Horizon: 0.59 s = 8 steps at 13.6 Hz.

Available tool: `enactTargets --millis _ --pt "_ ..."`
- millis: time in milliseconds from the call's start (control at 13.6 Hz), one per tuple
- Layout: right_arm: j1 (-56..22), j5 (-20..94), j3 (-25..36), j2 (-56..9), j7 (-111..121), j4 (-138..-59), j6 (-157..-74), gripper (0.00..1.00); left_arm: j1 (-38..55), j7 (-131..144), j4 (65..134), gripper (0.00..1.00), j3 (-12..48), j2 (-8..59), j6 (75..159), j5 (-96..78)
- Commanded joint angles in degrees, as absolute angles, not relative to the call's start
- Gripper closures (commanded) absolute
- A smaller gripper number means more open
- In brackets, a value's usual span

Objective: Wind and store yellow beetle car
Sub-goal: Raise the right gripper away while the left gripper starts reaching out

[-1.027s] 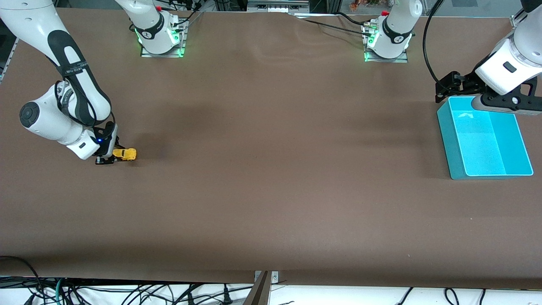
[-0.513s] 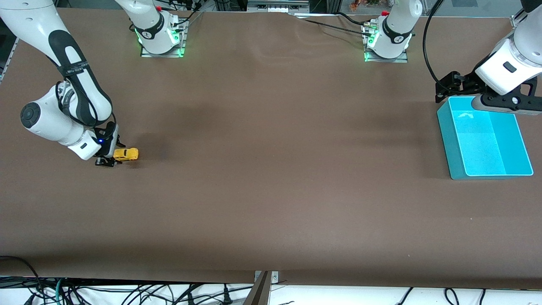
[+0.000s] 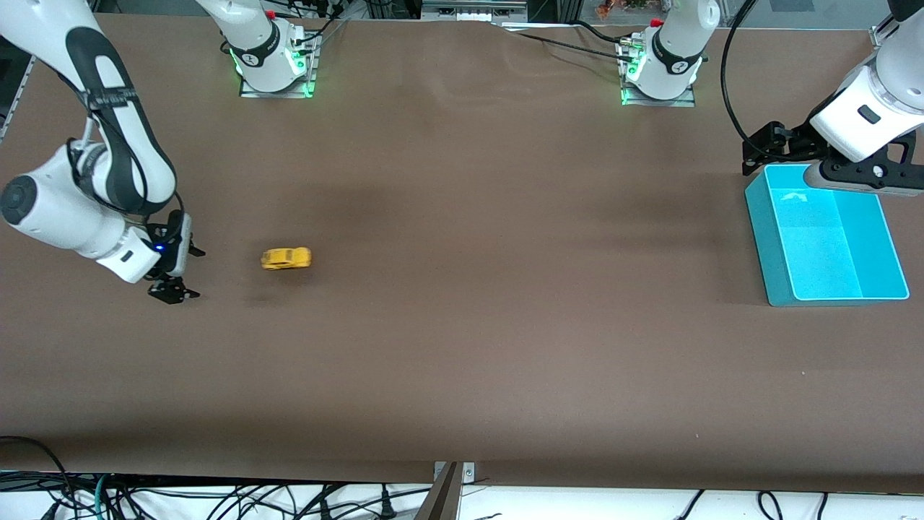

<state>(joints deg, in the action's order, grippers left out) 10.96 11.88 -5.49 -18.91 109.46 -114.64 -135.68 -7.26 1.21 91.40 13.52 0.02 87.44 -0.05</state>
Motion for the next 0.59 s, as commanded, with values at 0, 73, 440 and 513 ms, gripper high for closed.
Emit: enactTargets --millis 0,73,440,513 --pt "11.34 10.11 -6.24 -10.05 101.98 -115.66 -129.57 0.00 -7.56 0.09 90.88 0.00 13.54 -0.35 86.57 0.35" --pt "11.34 10.11 -6.24 -7.24 99.69 -115.58 -127.98 0.00 -7.47 0.09 90.88 0.00 13.62 -0.35 86.49 0.35" --pt "11.08 5.98 -6.24 2.27 81.53 -115.66 -119.72 0.00 -7.30 0.09 90.88 0.00 13.80 -0.09 86.57 0.26" --pt "10.99 5.89 -6.24 3.16 75.99 -115.58 -118.40 0.00 -7.38 0.00 90.88 0.00 13.97 1.22 86.40 0.00"
